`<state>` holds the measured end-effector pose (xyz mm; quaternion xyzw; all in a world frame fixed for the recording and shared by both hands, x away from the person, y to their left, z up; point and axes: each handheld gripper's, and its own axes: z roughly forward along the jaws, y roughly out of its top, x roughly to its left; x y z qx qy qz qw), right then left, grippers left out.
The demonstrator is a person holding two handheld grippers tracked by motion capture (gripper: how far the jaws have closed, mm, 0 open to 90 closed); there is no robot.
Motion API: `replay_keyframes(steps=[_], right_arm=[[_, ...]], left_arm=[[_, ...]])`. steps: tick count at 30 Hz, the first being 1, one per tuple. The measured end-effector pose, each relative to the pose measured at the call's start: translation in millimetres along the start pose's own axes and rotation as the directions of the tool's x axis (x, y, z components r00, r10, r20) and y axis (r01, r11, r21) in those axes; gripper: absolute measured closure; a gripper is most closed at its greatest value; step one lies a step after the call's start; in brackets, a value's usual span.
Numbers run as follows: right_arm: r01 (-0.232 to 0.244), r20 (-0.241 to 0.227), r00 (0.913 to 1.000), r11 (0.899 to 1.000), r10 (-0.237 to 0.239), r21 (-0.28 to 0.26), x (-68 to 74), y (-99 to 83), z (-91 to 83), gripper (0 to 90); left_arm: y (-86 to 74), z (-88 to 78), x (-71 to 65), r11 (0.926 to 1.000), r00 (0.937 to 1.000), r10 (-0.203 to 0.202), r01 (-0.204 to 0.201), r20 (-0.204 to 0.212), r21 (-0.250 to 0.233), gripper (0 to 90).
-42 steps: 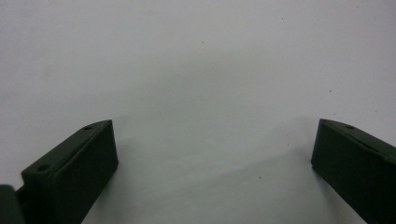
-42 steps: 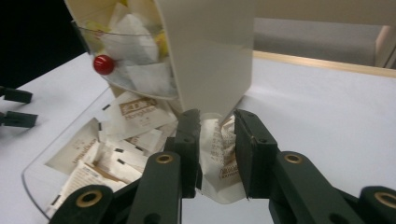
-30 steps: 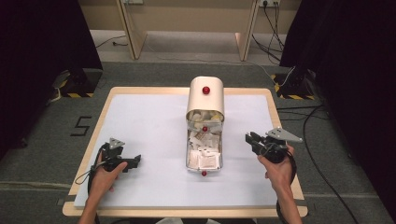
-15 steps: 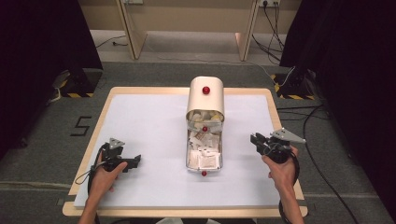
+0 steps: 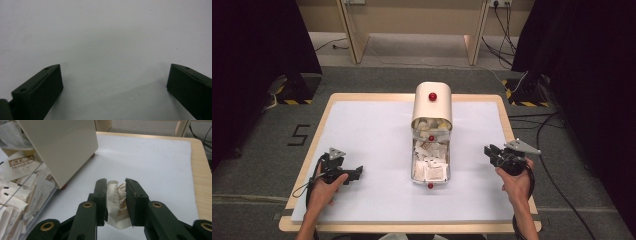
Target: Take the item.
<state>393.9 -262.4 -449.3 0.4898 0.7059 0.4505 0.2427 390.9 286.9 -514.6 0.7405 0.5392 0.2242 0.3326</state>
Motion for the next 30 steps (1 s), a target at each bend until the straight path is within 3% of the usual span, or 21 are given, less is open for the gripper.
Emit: replay_keyframes(steps=[11, 30], right_arm=[[-0.014, 0.024, 0.9996, 0.999, 0.013, 0.029, -10.0, -8.7, 4.4, 71.6], [-0.015, 0.034, 0.9993, 0.997, 0.012, 0.074, -15.0, -16.9, 11.0, 71.4]], left_arm=[[0.0, 0.0, 0.0, 1.0000, 1.0000, 0.000, 0.000, 0.000, 0.000, 0.0], [0.0, 0.0, 0.0, 1.0000, 1.0000, 0.000, 0.000, 0.000, 0.000, 0.0]])
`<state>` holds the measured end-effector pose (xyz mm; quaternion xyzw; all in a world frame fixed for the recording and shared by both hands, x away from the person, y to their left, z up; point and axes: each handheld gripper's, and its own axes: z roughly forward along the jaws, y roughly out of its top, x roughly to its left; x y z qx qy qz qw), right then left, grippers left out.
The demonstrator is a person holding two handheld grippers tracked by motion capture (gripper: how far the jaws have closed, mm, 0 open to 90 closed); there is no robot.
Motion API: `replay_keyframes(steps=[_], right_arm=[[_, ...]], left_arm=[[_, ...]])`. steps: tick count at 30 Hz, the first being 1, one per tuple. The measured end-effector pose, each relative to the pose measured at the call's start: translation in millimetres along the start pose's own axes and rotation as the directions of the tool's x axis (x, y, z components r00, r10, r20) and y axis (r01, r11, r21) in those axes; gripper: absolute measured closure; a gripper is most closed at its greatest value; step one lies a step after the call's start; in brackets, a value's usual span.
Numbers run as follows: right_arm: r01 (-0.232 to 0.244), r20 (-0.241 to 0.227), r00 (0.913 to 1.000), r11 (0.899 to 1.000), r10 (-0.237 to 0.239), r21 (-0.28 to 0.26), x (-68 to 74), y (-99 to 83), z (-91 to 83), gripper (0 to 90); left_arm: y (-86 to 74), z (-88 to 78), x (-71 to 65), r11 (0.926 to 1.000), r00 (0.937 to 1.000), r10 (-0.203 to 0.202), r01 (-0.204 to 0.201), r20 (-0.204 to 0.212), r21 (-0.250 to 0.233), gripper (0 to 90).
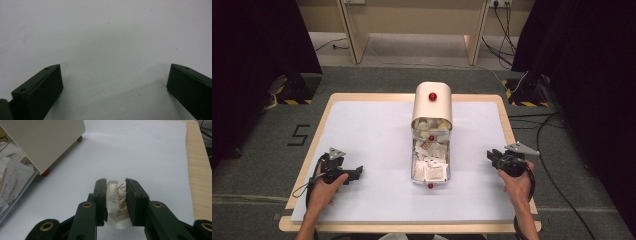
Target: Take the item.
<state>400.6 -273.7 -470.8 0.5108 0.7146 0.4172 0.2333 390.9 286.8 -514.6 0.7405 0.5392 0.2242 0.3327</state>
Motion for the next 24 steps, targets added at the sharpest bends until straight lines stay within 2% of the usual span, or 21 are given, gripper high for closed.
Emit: replay_keyframes(steps=[2, 18, 21, 24], right_arm=[[-0.011, 0.000, 0.9999, 1.000, 0.011, 0.007, 0.6, -1.0, 0.7, 71.4], [-0.005, -0.002, 1.0000, 1.000, 0.005, 0.031, -0.8, -4.8, 5.6, 70.3], [-0.016, -0.014, 0.9998, 0.998, 0.017, 0.052, -1.5, -6.6, 8.5, 66.4], [-0.037, -0.011, 0.9992, 0.998, 0.038, 0.058, -2.4, -7.9, 10.1, 57.5]], left_arm=[[0.0, 0.0, 0.0, 1.0000, 1.0000, 0.000, 0.000, 0.000, 0.000, 0.0], [0.0, 0.0, 0.0, 1.0000, 1.0000, 0.000, 0.000, 0.000, 0.000, 0.0], [0.0, 0.0, 0.0, 1.0000, 1.0000, 0.000, 0.000, 0.000, 0.000, 0.0], [0.0, 0.0, 0.0, 1.0000, 1.0000, 0.000, 0.000, 0.000, 0.000, 0.0]])
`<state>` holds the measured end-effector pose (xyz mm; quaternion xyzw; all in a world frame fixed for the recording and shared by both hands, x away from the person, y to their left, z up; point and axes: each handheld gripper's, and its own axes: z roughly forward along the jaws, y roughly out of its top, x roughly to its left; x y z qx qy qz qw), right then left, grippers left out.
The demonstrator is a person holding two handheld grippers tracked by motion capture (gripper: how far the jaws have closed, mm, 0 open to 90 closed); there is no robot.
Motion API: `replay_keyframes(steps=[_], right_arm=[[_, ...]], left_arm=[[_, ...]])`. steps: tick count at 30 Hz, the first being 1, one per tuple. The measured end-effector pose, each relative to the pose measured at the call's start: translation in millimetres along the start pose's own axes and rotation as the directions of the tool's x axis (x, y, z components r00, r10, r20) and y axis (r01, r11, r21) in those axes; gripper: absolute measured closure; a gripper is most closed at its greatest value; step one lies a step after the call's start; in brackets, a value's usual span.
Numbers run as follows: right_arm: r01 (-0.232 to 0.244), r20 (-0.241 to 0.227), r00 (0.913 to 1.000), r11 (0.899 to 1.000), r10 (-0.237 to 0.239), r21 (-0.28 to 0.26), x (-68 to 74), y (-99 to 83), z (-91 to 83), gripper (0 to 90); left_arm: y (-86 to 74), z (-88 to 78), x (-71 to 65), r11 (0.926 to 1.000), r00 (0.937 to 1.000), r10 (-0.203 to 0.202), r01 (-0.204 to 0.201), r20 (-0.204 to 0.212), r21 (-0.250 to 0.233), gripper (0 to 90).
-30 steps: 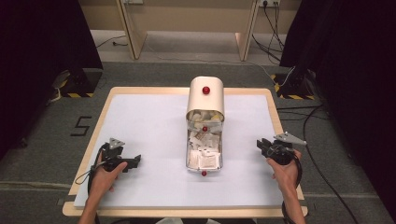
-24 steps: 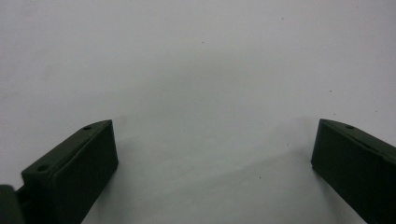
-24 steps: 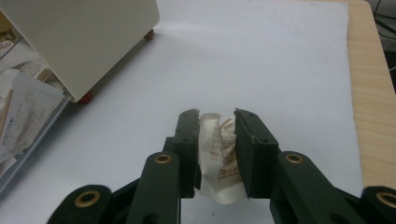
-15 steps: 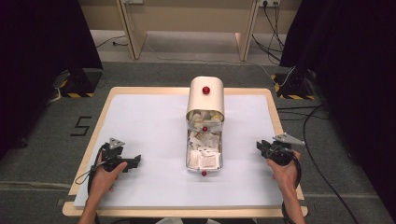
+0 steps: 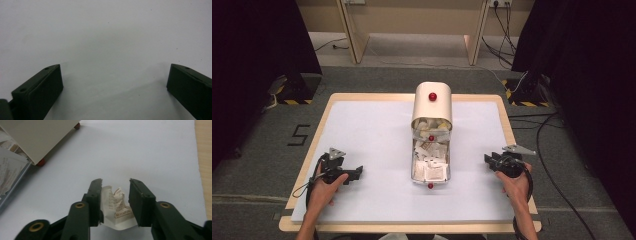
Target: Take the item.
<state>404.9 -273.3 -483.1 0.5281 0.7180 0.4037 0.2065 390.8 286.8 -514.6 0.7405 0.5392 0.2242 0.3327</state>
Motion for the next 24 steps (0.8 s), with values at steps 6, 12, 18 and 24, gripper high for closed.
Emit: replay_keyframes(steps=[6, 12, 18, 24], right_arm=[[-0.036, -0.007, 0.9993, 0.999, 0.036, -0.029, -0.7, 3.0, -3.7, 50.3], [-0.057, -0.021, 0.9982, 0.997, 0.056, -0.059, 0.6, 7.7, -9.2, 47.2], [-0.053, -0.018, 0.9985, 0.997, 0.052, -0.054, 1.6, 7.8, -8.4, 46.0], [-0.046, -0.016, 0.9989, 0.998, 0.045, -0.053, 4.0, 9.1, -8.7, 44.6]], left_arm=[[0.0, 0.0, 0.0, 1.0000, 1.0000, 0.000, 0.000, 0.000, 0.000, 0.0], [0.0, 0.0, 0.0, 1.0000, 1.0000, 0.000, 0.000, 0.000, 0.000, 0.0], [0.0, 0.0, 0.0, 1.0000, 1.0000, 0.000, 0.000, 0.000, 0.000, 0.0], [0.0, 0.0, 0.0, 1.0000, 1.0000, 0.000, 0.000, 0.000, 0.000, 0.0]])
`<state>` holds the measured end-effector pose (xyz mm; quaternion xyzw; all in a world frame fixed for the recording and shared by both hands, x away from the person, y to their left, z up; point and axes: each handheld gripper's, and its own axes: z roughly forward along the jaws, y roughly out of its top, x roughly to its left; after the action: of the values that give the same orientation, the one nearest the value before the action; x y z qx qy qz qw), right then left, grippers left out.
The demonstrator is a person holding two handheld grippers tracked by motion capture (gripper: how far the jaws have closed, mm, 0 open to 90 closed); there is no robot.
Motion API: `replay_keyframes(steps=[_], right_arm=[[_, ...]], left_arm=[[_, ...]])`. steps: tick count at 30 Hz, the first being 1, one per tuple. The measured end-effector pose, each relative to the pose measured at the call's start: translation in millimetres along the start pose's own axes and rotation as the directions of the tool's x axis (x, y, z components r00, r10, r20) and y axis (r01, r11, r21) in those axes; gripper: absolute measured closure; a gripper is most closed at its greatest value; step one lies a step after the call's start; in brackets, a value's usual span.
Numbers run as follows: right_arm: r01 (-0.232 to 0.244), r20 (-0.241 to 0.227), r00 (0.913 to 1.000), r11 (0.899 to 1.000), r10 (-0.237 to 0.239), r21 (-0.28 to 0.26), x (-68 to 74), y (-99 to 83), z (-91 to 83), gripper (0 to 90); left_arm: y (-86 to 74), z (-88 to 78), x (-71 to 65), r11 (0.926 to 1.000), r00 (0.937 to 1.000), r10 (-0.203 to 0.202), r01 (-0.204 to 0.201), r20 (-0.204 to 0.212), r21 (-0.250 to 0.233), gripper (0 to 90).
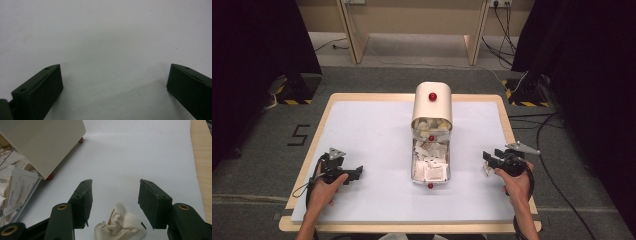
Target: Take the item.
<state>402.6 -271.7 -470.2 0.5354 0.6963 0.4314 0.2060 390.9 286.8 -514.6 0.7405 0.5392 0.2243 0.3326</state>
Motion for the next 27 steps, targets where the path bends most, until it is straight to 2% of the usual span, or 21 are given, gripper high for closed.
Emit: replay_keyframes(steps=[17, 27], right_arm=[[-0.003, -0.036, 0.9994, 1.000, 0.004, 0.017, 22.0, 2.1, -5.7, 31.1], [0.051, -0.045, 0.9977, 0.998, -0.050, 0.022, 38.8, -10.5, -14.4, 30.4]], left_arm=[[0.0, 0.0, 0.0, 1.0000, 1.0000, 0.000, 0.000, 0.000, 0.000, 0.0], [0.0, 0.0, 0.0, 1.0000, 1.0000, 0.000, 0.000, 0.000, 0.000, 0.0]])
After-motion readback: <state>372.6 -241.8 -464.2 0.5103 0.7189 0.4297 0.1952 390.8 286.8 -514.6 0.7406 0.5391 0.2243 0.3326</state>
